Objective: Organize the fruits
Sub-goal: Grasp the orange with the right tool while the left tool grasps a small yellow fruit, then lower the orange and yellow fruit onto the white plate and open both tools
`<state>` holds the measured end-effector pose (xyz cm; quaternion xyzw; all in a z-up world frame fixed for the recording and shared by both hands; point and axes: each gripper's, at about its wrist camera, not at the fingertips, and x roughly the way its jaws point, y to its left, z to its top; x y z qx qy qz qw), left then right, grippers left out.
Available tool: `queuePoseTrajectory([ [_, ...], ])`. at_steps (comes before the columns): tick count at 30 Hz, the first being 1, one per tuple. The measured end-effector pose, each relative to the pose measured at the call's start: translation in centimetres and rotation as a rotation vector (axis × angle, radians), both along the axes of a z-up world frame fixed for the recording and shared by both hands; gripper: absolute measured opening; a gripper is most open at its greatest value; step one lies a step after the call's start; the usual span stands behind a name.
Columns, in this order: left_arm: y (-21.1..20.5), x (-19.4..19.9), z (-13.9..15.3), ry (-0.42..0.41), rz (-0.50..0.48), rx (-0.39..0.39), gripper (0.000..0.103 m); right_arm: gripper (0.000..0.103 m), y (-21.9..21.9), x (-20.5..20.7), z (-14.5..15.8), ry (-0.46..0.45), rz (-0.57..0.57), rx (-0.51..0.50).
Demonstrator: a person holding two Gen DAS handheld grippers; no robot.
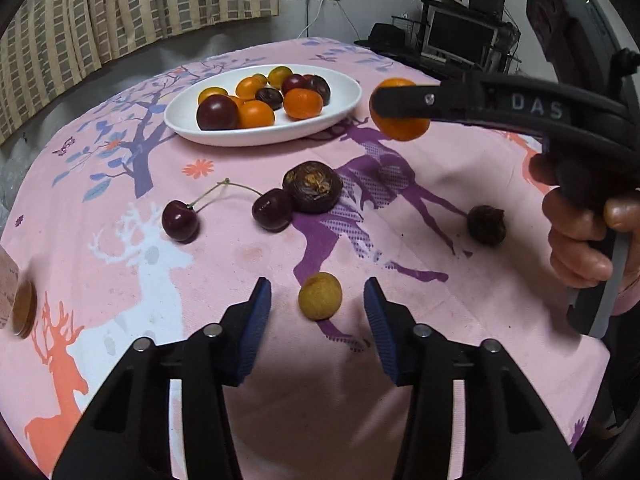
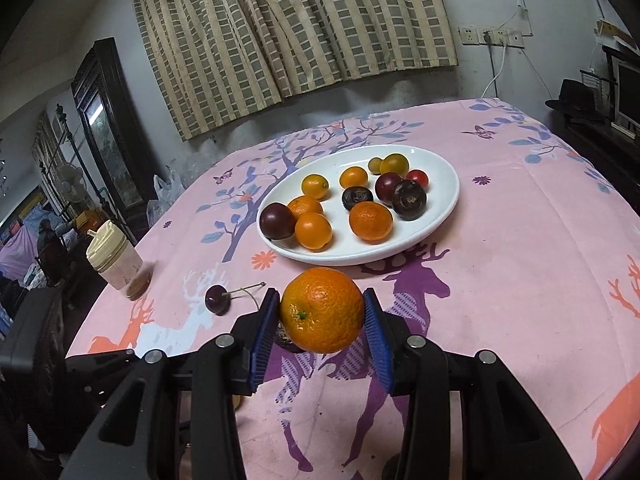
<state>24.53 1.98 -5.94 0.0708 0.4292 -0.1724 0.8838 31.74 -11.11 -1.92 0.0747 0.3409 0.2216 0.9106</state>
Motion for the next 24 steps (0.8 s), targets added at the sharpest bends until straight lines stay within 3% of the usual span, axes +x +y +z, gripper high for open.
queuePoseTrajectory([
  [9, -0.3, 0.5, -1.2, 0.024, -0.007, 0.020, 0.034, 0.043, 0.0, -0.1, 0.1, -0.002, 0.004, -0.002],
  [11, -0.5, 0.5, -1.3, 0.031, -0.015, 0.025, 0.024, 0.043, 0.0, -0.1, 0.1, -0.003, 0.003, -0.001],
  [14, -0.7, 0.4, -1.4, 0.025, -0.024, 0.038, 0.024, 0.043, 0.0, -0.2, 0.1, -0.004, 0.003, 0.003],
  [18, 0.0, 0.4, -0.3, 0.015, -0.012, -0.032, 0.024, 0.043, -0.2, -0.3, 0.3, -0.021, -0.008, 0.008],
  [21, 1.3, 1.4, 1.8, -0.018, 0.021, -0.113, 0.024, 0.043, -0.6, 0.1, 0.9, -0.061, -0.039, 0.028],
  [24, 2.0, 3.5, 4.5, -0.079, 0.059, -0.136, 0.024, 0.043, -1.4, 1.7, 1.9, -0.099, -0.095, 0.061],
])
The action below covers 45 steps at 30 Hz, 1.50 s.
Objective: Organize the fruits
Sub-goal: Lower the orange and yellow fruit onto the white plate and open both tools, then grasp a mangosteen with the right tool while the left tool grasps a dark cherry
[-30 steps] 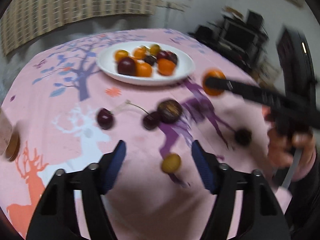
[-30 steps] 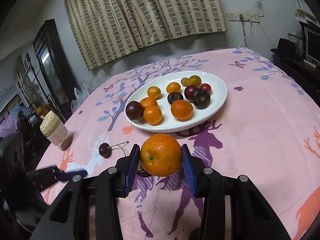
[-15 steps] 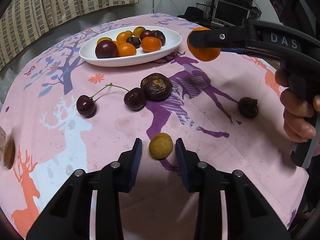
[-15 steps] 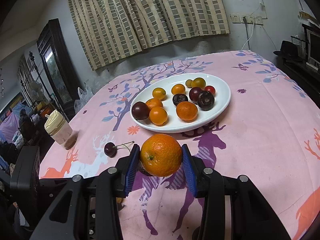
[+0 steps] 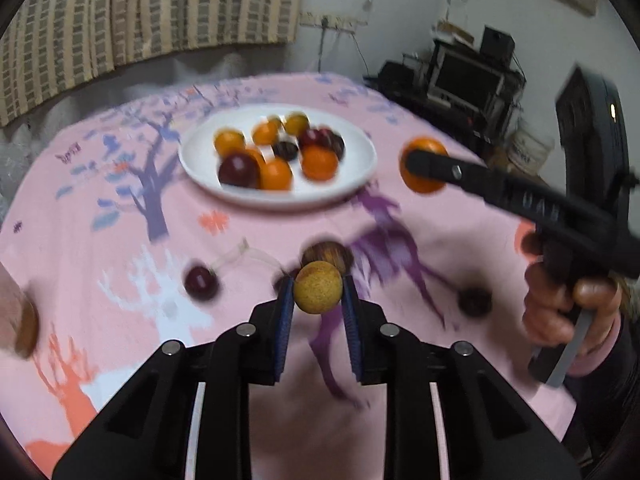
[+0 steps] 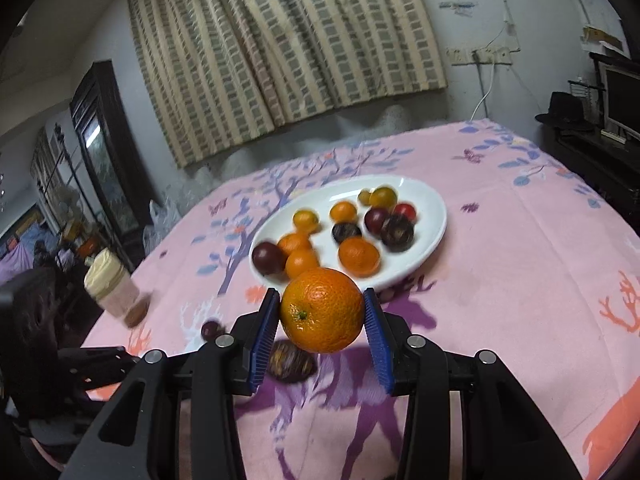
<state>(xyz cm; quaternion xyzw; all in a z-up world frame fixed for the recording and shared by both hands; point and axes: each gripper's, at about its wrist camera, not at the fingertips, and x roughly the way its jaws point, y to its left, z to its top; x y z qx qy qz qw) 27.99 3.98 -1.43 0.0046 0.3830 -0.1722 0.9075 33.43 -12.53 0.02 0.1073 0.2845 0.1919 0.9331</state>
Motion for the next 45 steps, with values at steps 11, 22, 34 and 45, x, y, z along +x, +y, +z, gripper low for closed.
queuePoseTrajectory([
  [11, -1.2, 14.5, 2.5, 0.013, 0.144, 0.028, 0.024, 0.043, 1.5, 9.1, 0.2, 0.026, -0.070, -0.108],
  [22, -1.9, 19.4, -0.6, 0.069, 0.228, 0.115, 0.079, 0.047, 3.1, 11.5, -1.6, 0.090, -0.013, -0.205],
  [34, 3.3, 8.5, 2.5, -0.034, 0.328, 0.006, 0.097, 0.058, 2.2, 5.3, -0.4, 0.060, 0.002, -0.175],
  [45, 9.1, 1.2, -0.8, 0.034, 0.456, -0.089, 0.098, 0.063, 6.1, -1.3, -3.7, 0.114, 0.207, -0.302],
])
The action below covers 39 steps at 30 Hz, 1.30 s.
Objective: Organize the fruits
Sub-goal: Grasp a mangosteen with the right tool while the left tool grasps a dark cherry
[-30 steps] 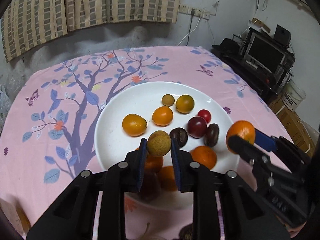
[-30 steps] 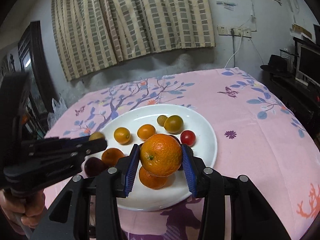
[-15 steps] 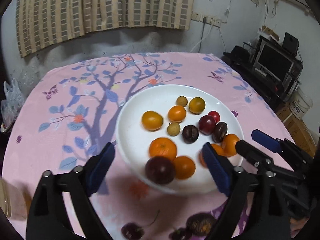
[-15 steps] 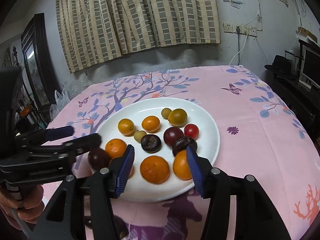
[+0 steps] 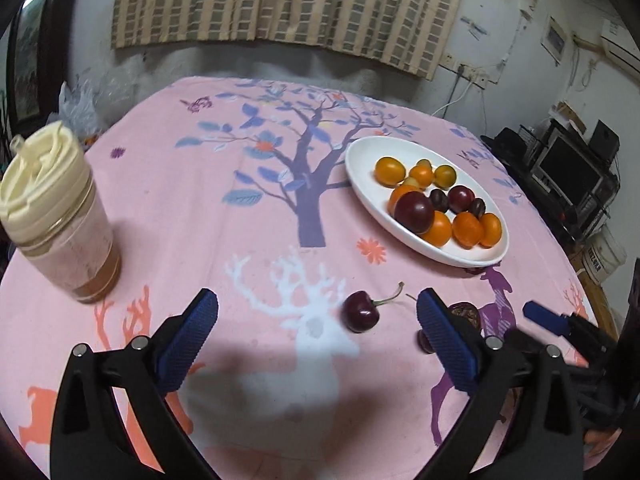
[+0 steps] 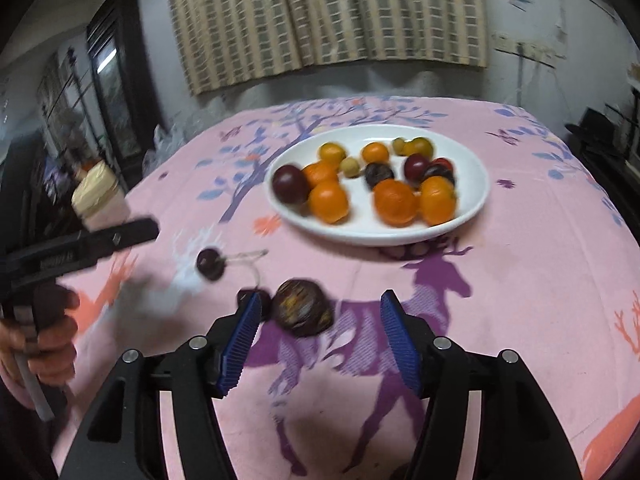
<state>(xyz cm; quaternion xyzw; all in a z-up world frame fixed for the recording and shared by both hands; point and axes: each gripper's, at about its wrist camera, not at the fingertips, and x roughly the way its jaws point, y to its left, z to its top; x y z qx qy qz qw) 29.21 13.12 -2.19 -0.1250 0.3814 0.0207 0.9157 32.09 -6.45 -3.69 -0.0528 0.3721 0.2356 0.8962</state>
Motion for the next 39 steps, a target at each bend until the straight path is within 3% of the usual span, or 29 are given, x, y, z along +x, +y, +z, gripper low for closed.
queuePoseTrajectory([
  [5, 0.3, -0.6, 0.2, -0.009, 0.024, 0.004, 0.098, 0.062, 1.4, 0.0, -1.6, 0.021, 0.018, -0.116],
  [22, 0.1, -1.0, 0.9, -0.022, 0.016, -0.014, 0.098, 0.060, 4.0, 2.0, -3.5, 0.057, 0.038, -0.196],
  [26, 0.2, -1.0, 0.9, -0.020, 0.018, -0.008, 0.098, 0.043, 4.1, 1.9, -3.5, 0.060, 0.055, -0.180],
  [32, -0.3, -0.8, 0.5, -0.006, 0.004, 0.031, 0.098, 0.043, 1.9, 1.5, -2.1, 0.091, 0.031, -0.070],
  [36, -2.7, -0.8, -0.2, -0.001, -0.123, 0.034, 0.097, 0.043, -0.8, 1.2, 0.5, 0.042, -0.043, 0.051],
  [39, -6.3, -0.7, -1.2, 0.009, -0.283, 0.089, 0.073, 0.043, -3.0, 1.2, 1.8, 0.024, -0.102, 0.137],
])
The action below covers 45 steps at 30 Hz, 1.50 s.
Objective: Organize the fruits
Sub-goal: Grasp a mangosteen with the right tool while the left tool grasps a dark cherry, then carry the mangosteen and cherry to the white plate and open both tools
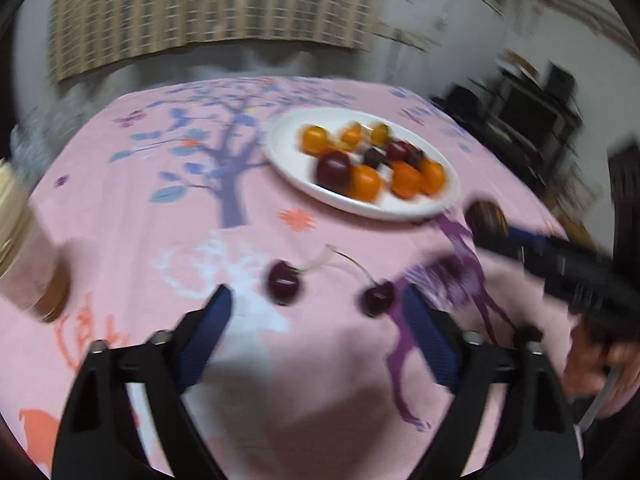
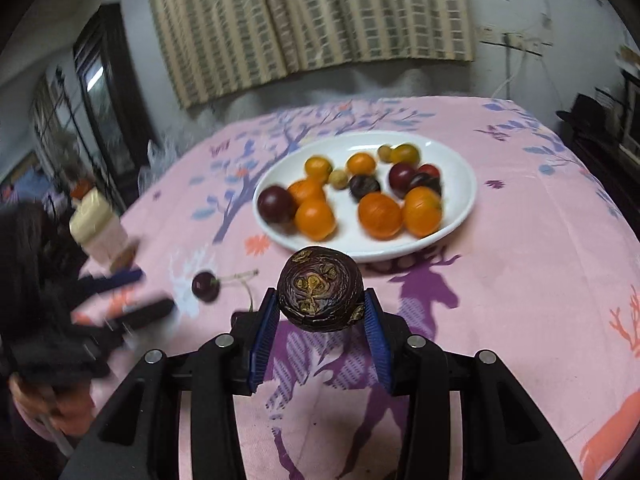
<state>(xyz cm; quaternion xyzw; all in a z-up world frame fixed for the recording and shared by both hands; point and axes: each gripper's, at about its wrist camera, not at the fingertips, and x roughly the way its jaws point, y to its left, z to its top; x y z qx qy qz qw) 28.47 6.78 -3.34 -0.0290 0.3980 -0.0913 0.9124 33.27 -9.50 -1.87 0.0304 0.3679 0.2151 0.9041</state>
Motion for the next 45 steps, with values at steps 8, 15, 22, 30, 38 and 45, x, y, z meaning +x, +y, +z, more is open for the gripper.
queuePoseTrajectory([
  [8, -4.7, 1.6, -3.1, 0.064, -0.113, 0.133, 0.046, 0.043, -1.6, 0.3, 0.7, 0.007, -0.038, 0.058],
  [15, -5.2, 3.8, -4.1, 0.090, -0.107, 0.132, 0.040, 0.043, -1.7, -0.1, 0.9, 0.006, -0.031, 0.062],
  [22, -5.0, 3.4, -3.7, 0.082, -0.105, 0.104, 0.030, 0.043, -1.6, -0.2, 0.7, -0.002, -0.037, 0.032],
  [30, -3.8, 5.1, 3.2, -0.077, -0.082, 0.031, 0.029, 0.043, -1.4, 1.2, 2.4, -0.108, -0.056, 0.036],
  [38, -4.7, 14.3, 4.6, -0.053, -0.023, 0.047, 0.029, 0.043, -0.4, 8.6, 2.4, -0.110, -0.131, -0.038],
  [45, -5.2, 19.5, 1.8, 0.028, -0.011, 0.073, 0.029, 0.043, 0.6, 12.4, 0.4, -0.057, -0.106, -0.094],
])
